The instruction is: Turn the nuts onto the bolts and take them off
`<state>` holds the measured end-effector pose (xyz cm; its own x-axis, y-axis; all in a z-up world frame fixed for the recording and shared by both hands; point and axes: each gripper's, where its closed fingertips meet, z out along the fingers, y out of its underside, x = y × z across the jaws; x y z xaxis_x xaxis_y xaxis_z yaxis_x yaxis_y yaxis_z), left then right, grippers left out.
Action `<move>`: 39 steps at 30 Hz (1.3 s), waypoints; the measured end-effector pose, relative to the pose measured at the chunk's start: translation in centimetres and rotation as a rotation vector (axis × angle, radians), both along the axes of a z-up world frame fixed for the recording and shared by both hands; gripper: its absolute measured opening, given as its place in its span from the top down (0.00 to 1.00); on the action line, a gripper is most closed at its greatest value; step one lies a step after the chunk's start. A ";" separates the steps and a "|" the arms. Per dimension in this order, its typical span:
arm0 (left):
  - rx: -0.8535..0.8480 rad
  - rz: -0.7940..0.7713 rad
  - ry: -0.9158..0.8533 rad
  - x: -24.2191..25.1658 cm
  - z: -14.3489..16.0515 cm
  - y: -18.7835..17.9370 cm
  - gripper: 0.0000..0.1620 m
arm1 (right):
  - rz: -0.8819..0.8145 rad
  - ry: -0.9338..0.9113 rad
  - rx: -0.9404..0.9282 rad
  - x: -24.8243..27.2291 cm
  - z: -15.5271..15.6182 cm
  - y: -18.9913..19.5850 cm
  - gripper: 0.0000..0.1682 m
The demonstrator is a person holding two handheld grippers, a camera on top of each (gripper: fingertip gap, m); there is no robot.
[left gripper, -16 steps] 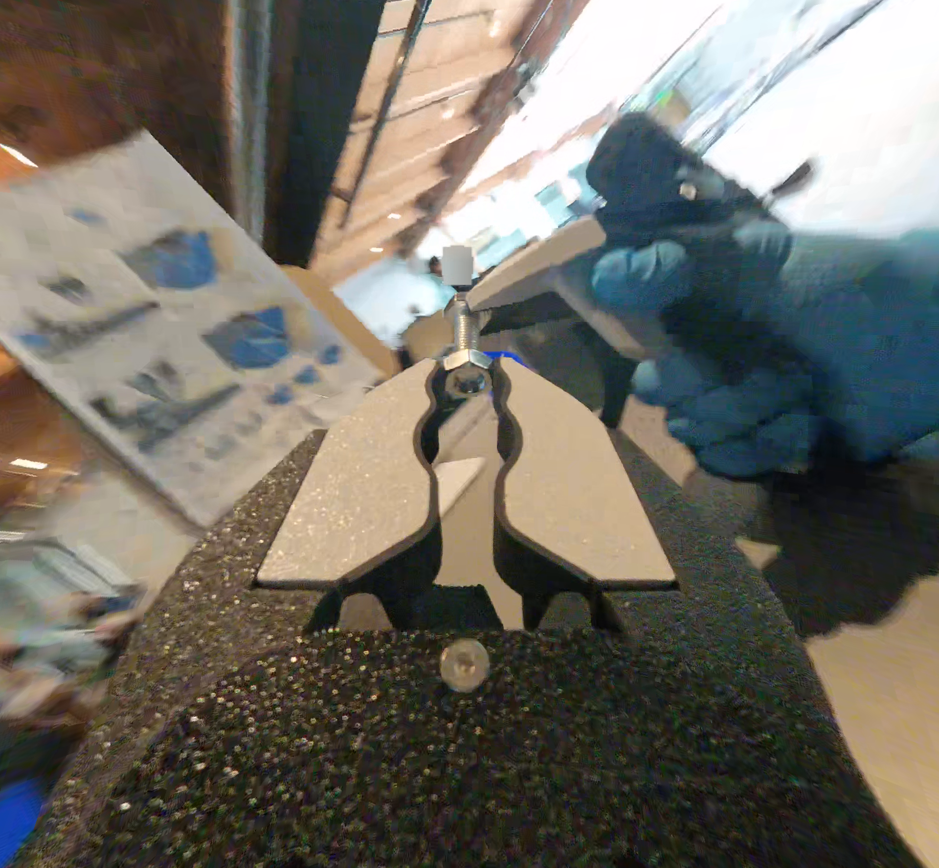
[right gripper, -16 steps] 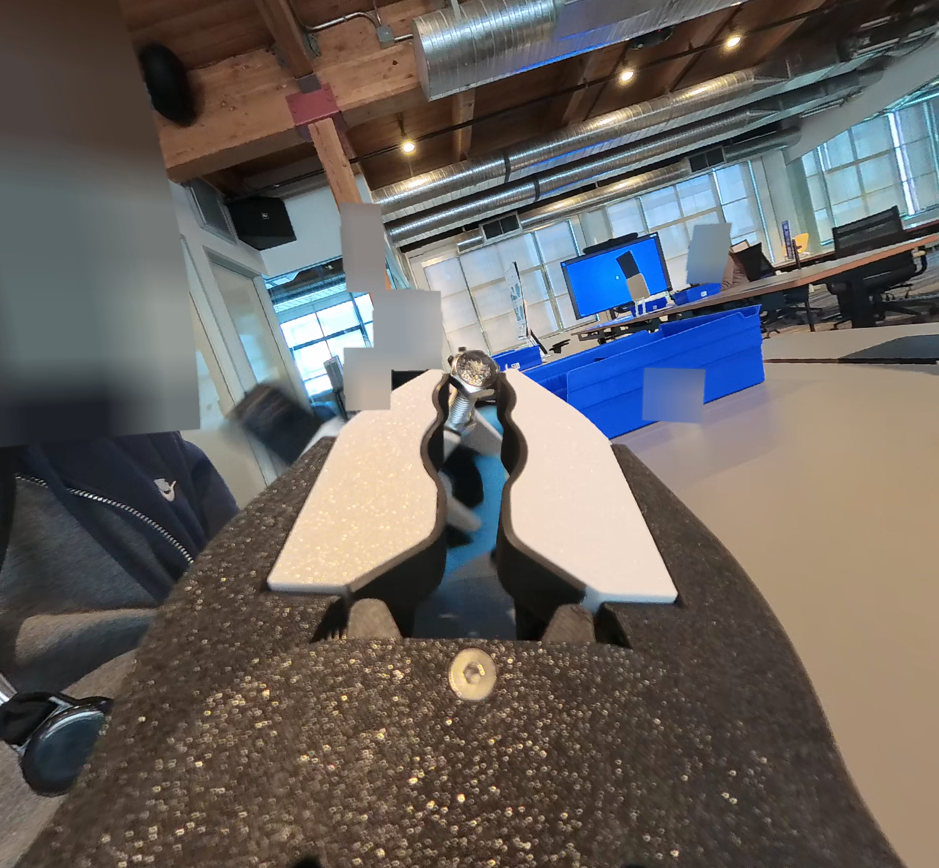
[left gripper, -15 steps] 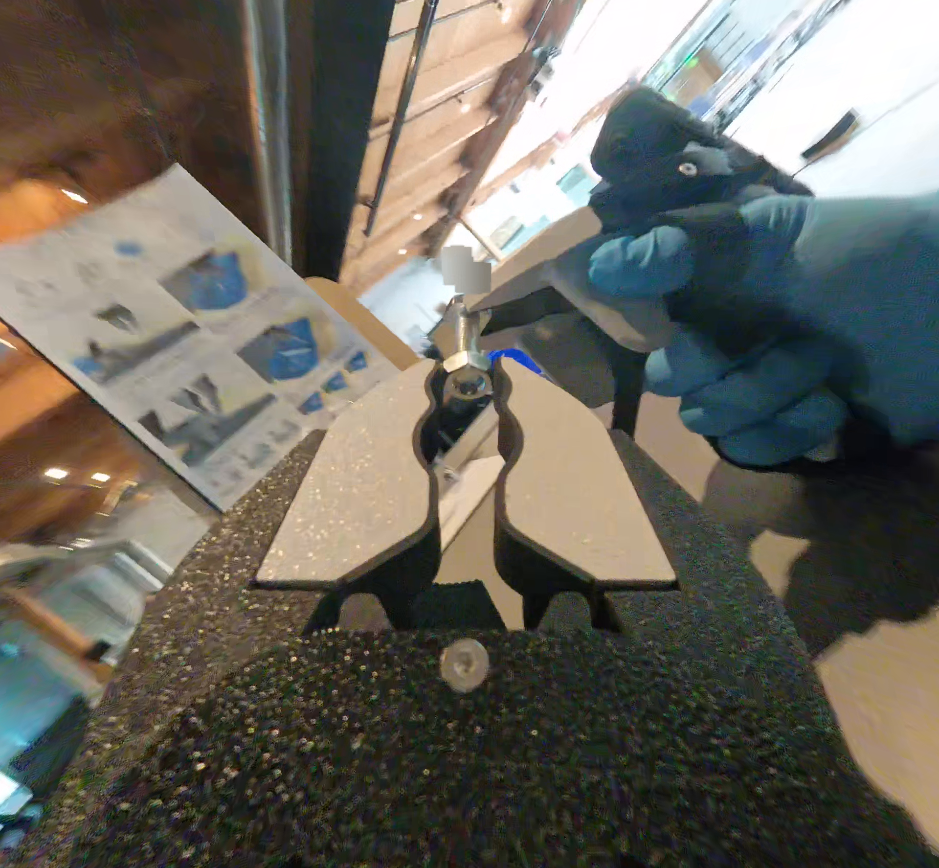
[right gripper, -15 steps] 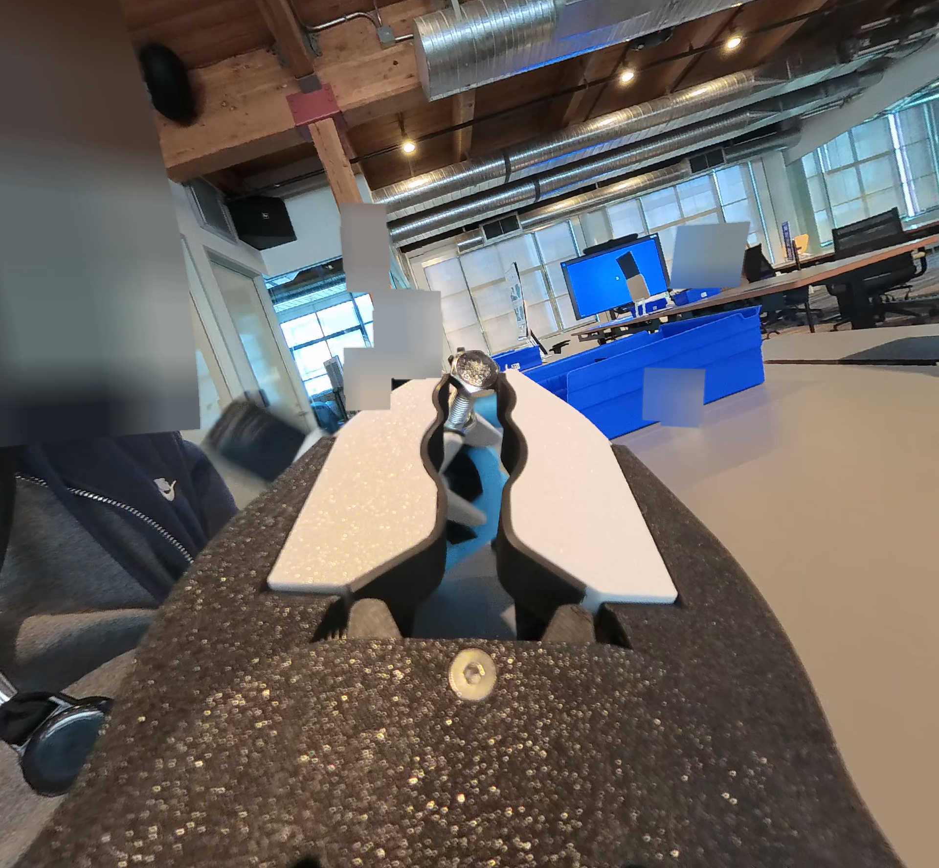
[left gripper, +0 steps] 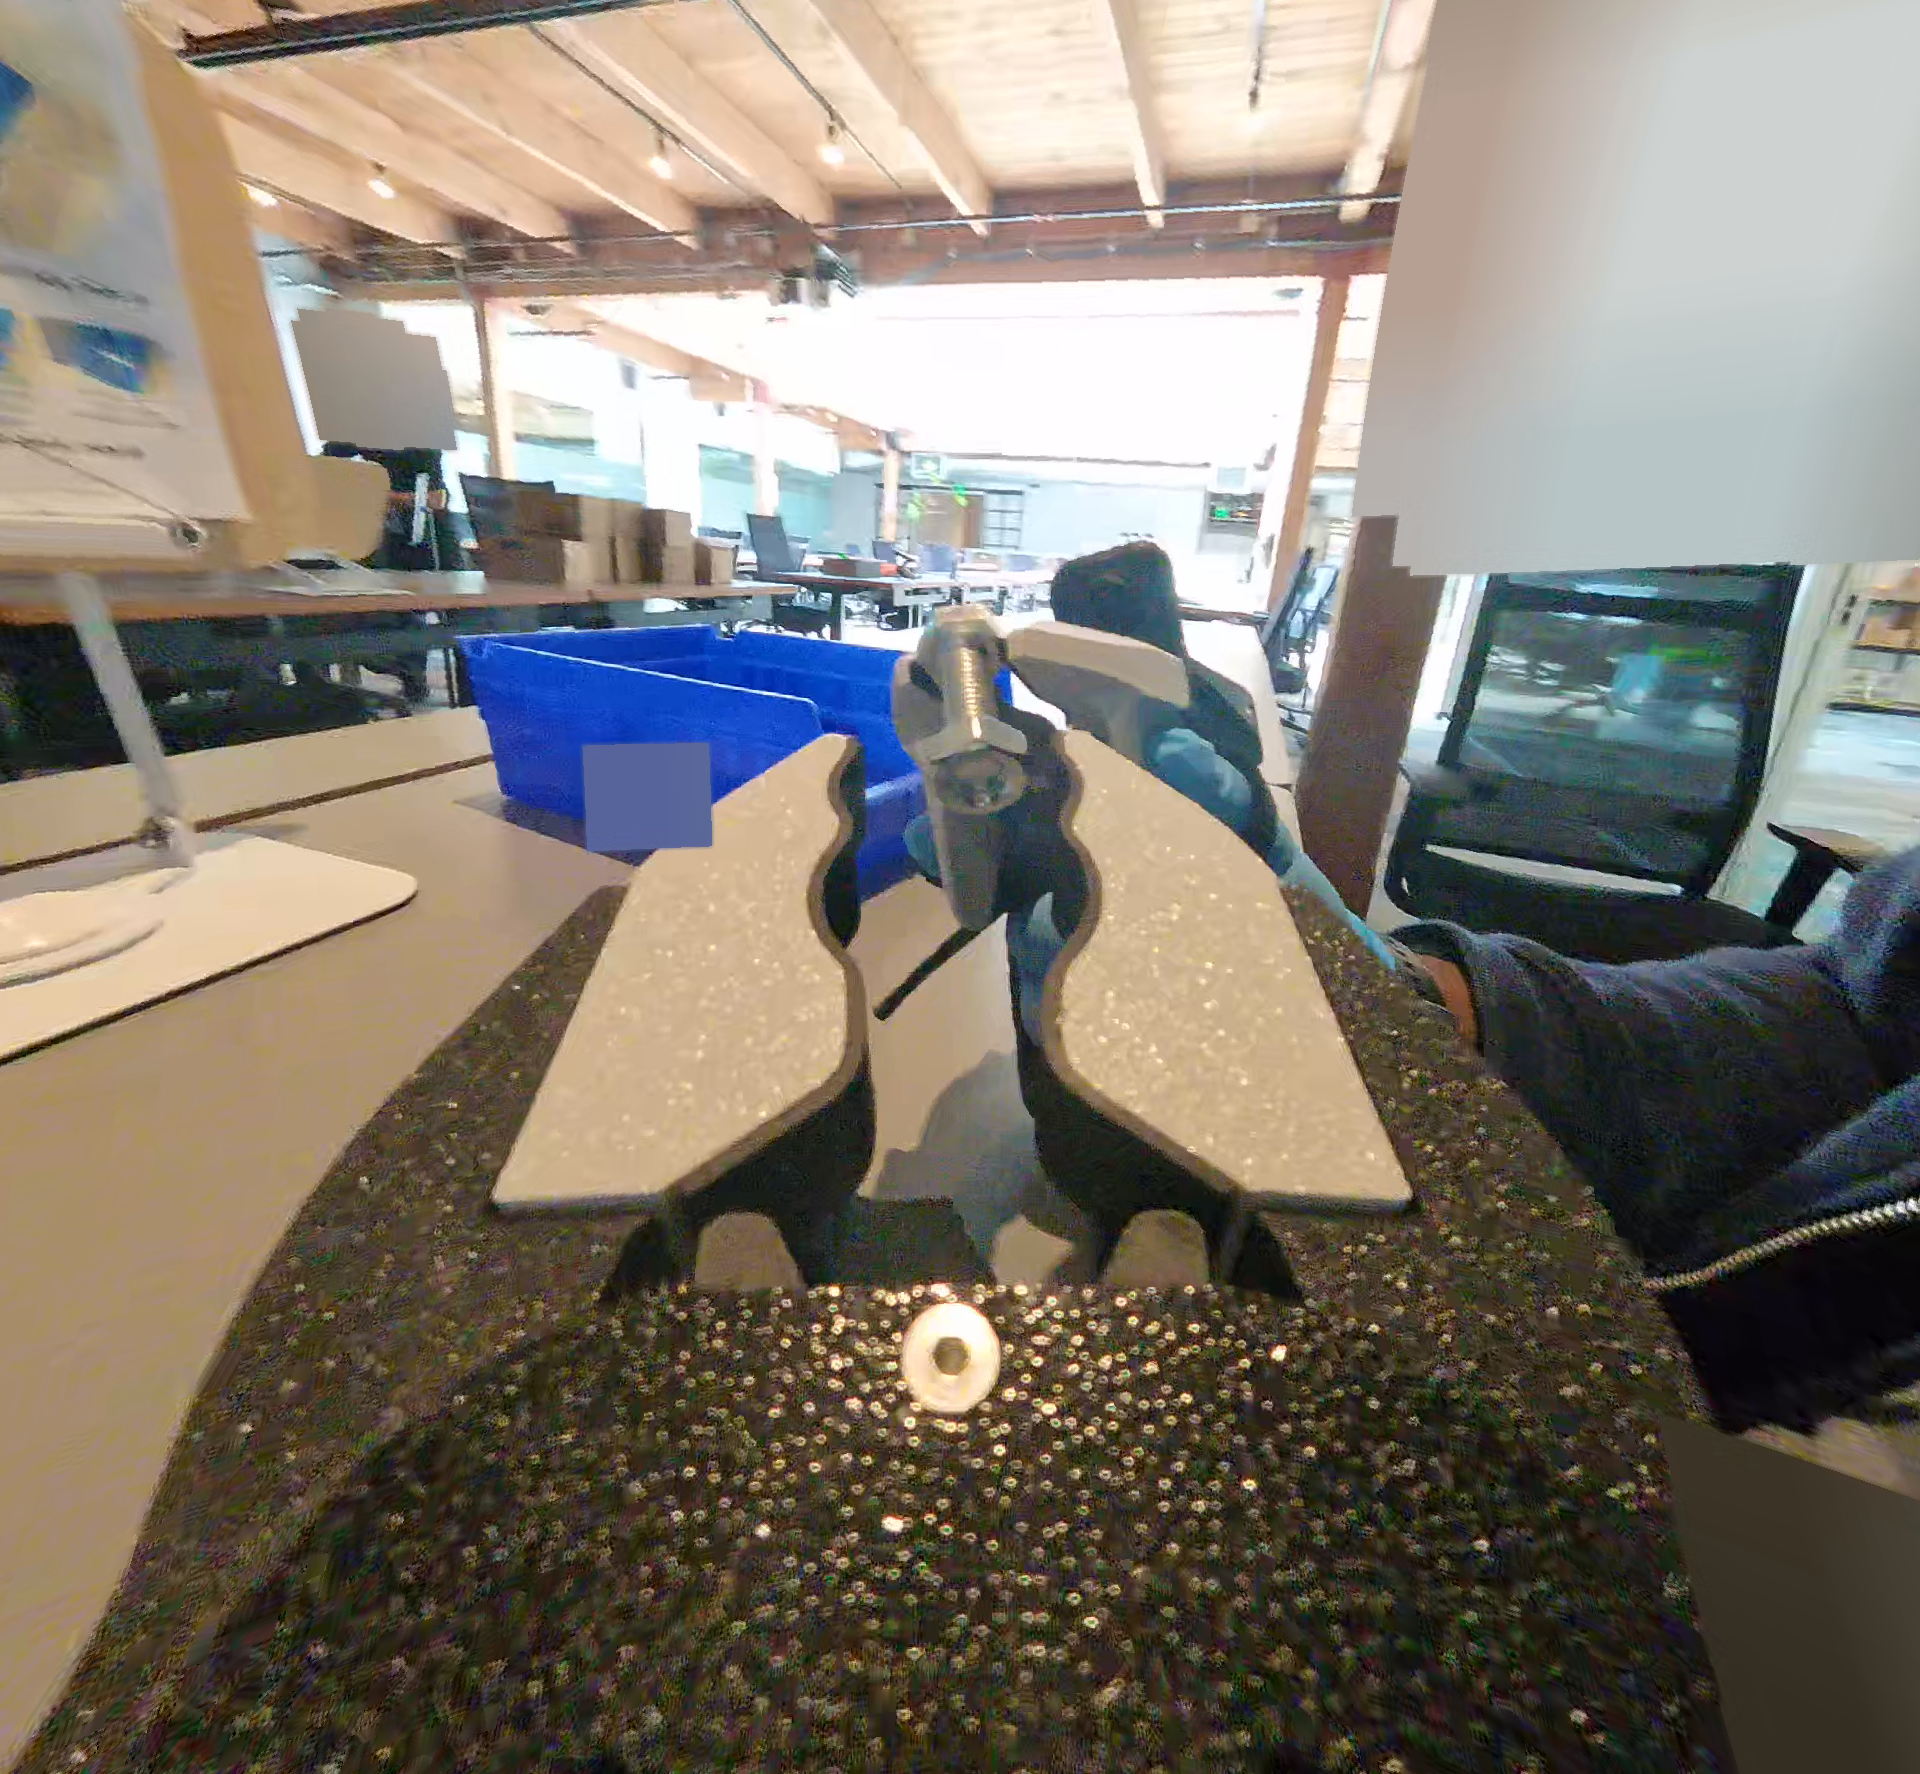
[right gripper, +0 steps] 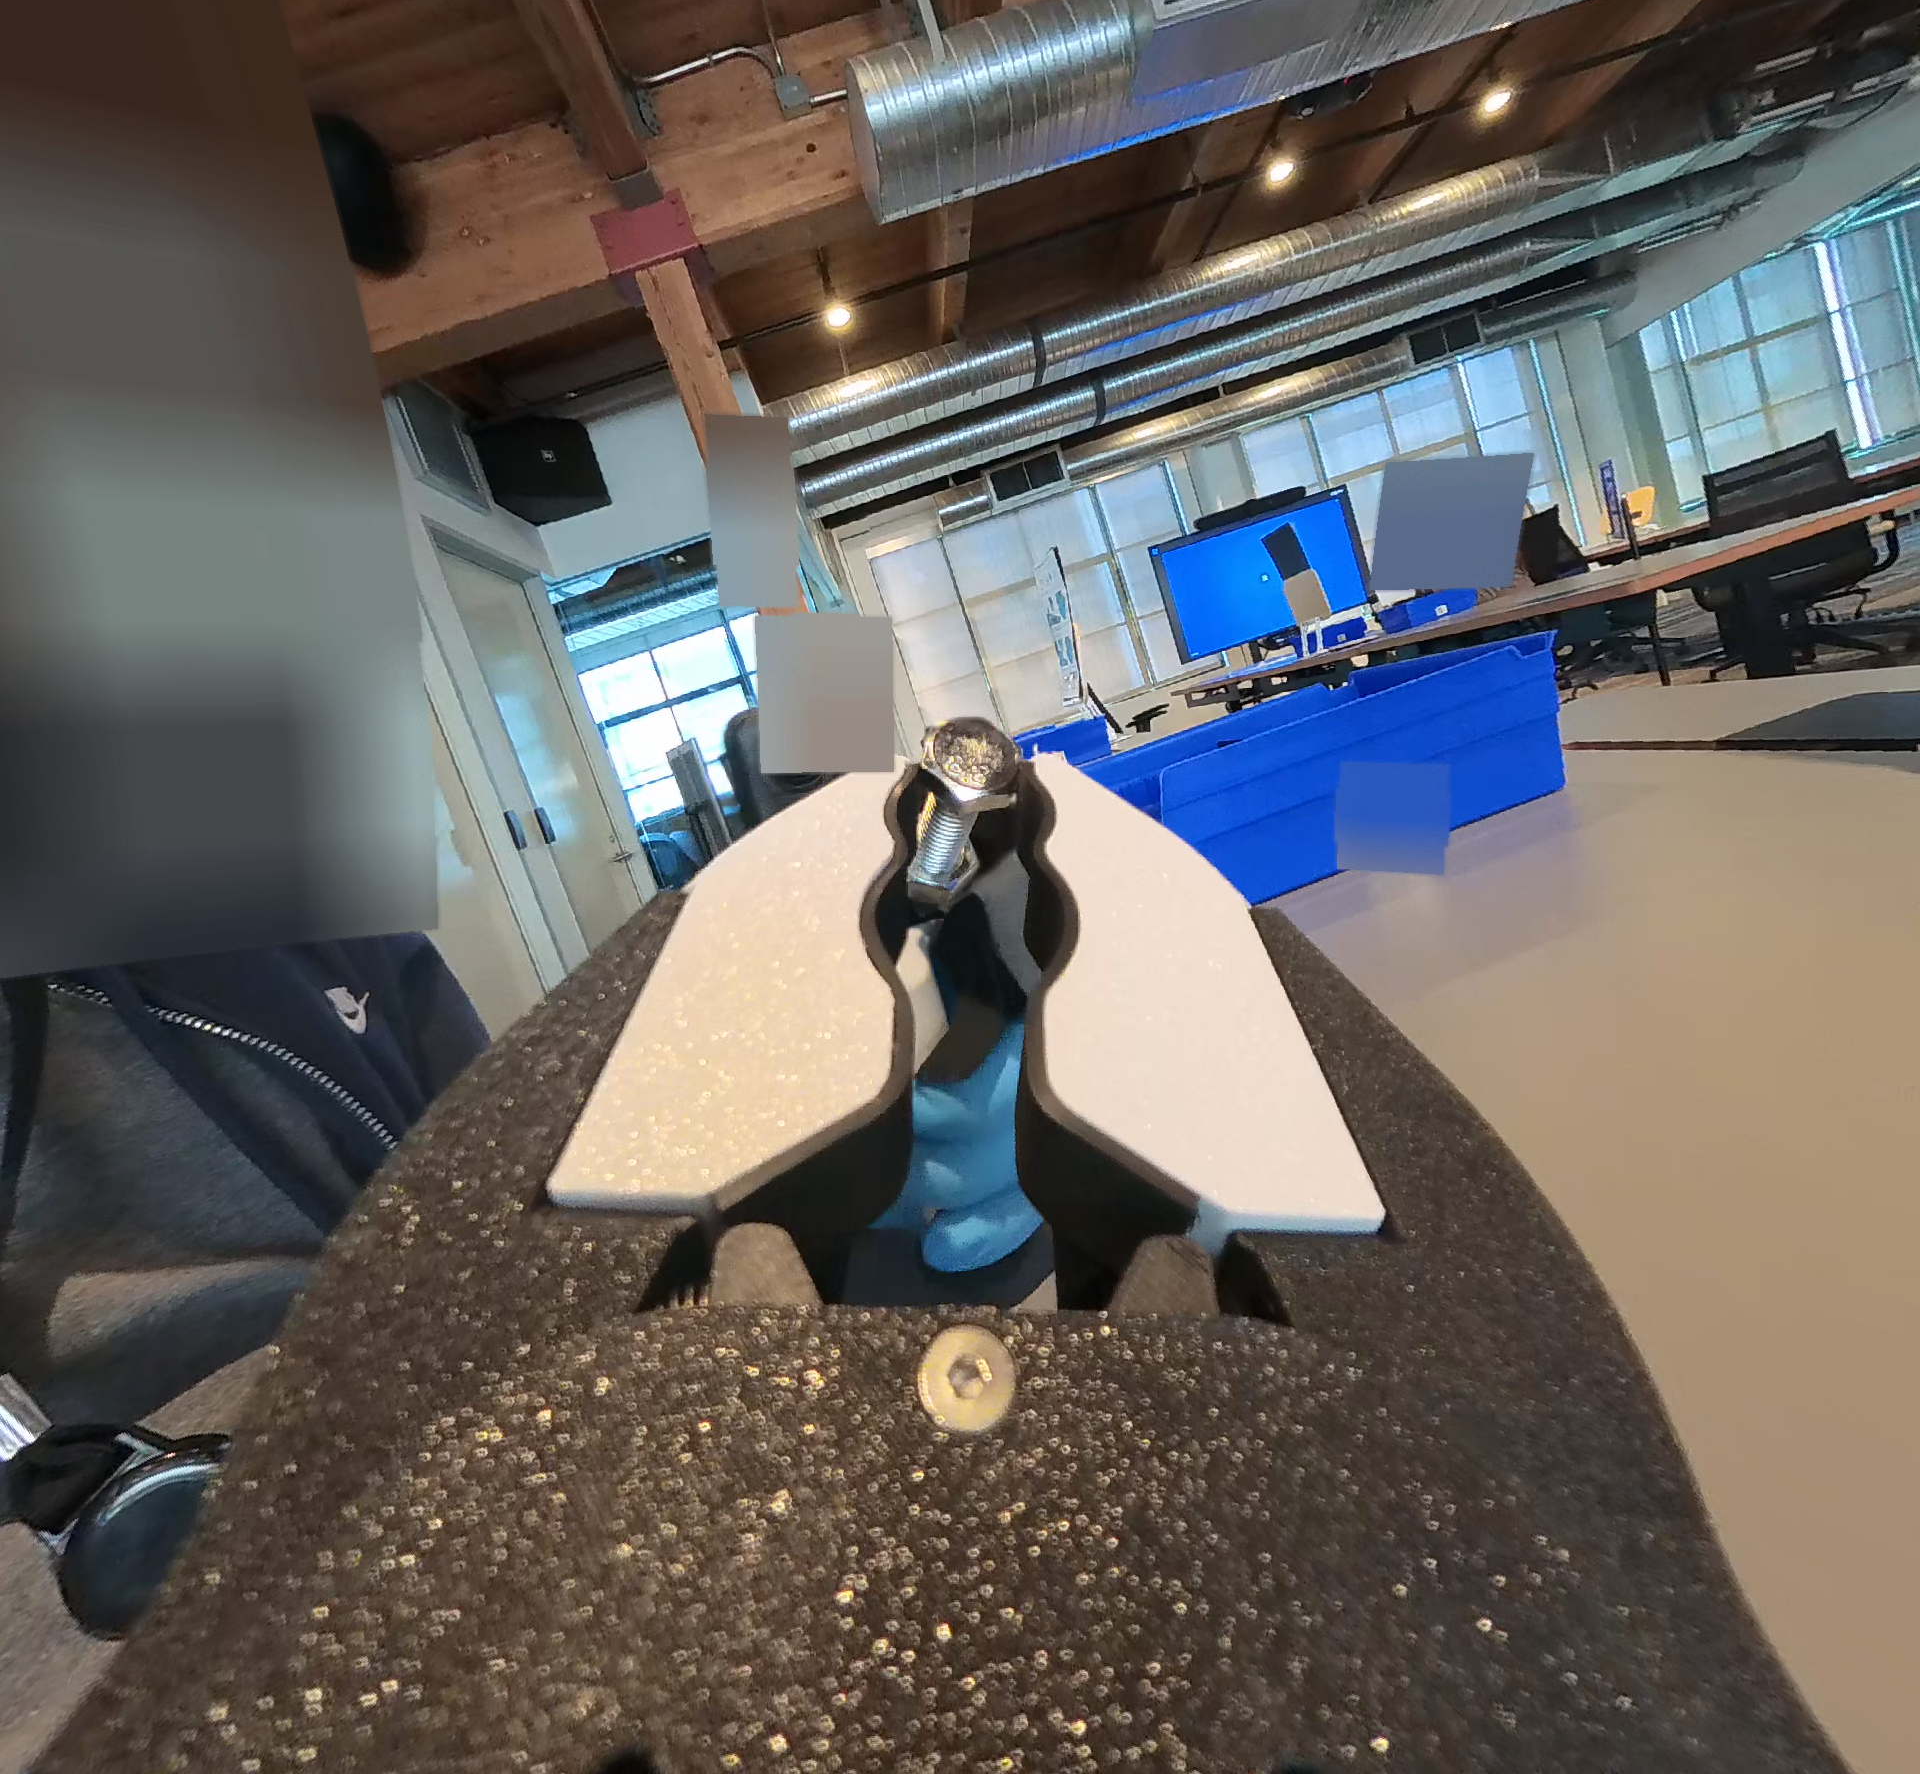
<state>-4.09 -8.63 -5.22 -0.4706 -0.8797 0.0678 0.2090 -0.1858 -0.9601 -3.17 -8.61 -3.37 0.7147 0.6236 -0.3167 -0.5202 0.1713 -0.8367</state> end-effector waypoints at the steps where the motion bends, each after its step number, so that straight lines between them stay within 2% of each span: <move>1: 0.017 -0.001 -0.012 -0.1 0.1 -0.2 0.86 | 0.002 -0.001 -0.002 0.0 0.0 0.0 0.90; 2: 0.046 0.014 -0.033 -0.3 0.1 -0.2 0.90 | 0.003 -0.003 -0.003 -0.1 0.0 0.0 0.90; 4: 0.177 0.112 -0.086 -0.3 0.2 -0.1 0.90 | 0.002 -0.008 -0.004 -0.2 -0.1 0.1 0.90; 8: 0.735 0.496 -0.249 -0.1 -0.1 0.1 0.89 | -0.009 -0.018 -0.003 -0.2 -0.1 0.0 0.90; 10: 0.865 0.571 -0.286 0.0 -0.1 -0.3 0.85 | -0.017 -0.020 0.002 -0.1 0.0 0.0 0.90; 11: 0.865 0.557 -0.304 -0.1 0.0 -0.8 0.80 | -0.020 -0.018 0.003 0.0 0.0 -0.1 0.90; 13: 0.789 0.513 -0.321 -0.5 0.5 -1.1 0.76 | -0.021 -0.011 0.006 0.1 0.1 -0.1 0.90; 19: 0.297 0.238 -0.165 -0.4 0.9 0.2 0.77 | -0.019 -0.009 0.013 0.1 0.2 -0.2 0.90; 22: 0.176 0.143 -0.107 -0.3 0.6 0.2 0.78 | -0.014 -0.006 0.015 0.1 0.2 -0.2 0.90; 24: 0.173 0.120 -0.068 0.0 0.1 0.0 0.80 | -0.009 -0.008 0.014 0.0 0.2 -0.2 0.90; 26: 0.235 0.128 -0.064 0.1 -0.3 -0.4 0.89 | -0.003 -0.012 0.011 -0.2 0.1 -0.1 0.90; 27: 0.290 0.166 -0.078 0.1 -0.4 -0.4 0.89 | 0.000 -0.014 0.012 -0.2 0.1 -0.1 0.90; 31: 0.728 0.497 -0.230 0.2 -0.2 0.2 0.89 | -0.005 -0.021 0.012 -0.3 0.1 -0.1 0.90; 33: 0.892 0.636 -0.281 0.2 0.1 0.2 0.87 | -0.009 -0.019 0.016 -0.2 0.2 -0.2 0.90; 35: 0.866 0.587 -0.314 0.0 0.3 -0.8 0.77 | -0.012 -0.013 0.016 0.0 0.2 -0.2 0.90; 37: 0.693 0.421 -0.297 -0.3 0.4 -1.8 0.67 | -0.010 -0.007 0.019 0.0 0.2 -0.3 0.90; 39: 0.483 0.321 -0.229 -0.2 0.8 -1.2 0.67 | -0.011 -0.009 0.019 0.0 0.2 -0.3 0.90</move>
